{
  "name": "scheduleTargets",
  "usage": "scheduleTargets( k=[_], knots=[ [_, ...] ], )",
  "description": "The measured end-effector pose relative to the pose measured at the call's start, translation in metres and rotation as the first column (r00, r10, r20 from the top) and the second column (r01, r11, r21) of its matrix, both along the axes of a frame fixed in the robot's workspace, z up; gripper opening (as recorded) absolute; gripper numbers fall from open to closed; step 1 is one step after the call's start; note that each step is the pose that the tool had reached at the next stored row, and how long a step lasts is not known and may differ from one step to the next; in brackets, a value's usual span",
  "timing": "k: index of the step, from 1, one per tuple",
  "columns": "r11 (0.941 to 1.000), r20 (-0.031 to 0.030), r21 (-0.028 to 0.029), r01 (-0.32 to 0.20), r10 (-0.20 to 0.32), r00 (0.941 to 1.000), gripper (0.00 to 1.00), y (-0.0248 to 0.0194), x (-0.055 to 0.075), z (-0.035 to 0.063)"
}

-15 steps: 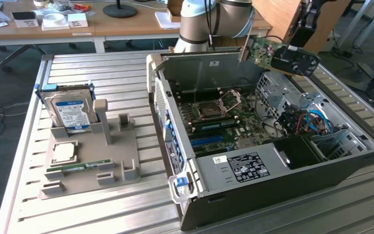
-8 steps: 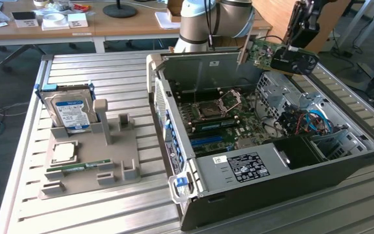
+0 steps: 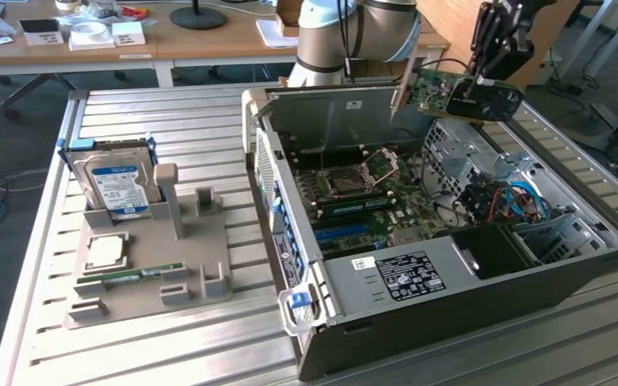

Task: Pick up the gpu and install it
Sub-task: 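Insert the gpu into the slot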

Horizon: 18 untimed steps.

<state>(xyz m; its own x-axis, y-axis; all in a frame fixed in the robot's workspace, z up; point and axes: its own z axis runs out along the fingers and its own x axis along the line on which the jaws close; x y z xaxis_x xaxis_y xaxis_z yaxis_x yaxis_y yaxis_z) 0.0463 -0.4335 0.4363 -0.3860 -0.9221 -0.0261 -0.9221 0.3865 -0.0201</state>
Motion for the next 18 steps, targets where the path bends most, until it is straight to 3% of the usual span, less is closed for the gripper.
scheduleTargets(
  k=[8, 18],
  knots=[
    [0.9934, 0.0000, -0.0001, -0.115, 0.115, 0.9934, 0.27, 0.0006, 0.0000, -0.0012],
    [0.9927, -0.0001, 0.0000, -0.121, 0.121, 0.9927, 0.27, 0.0006, 0.0000, -0.0013]
  ],
)
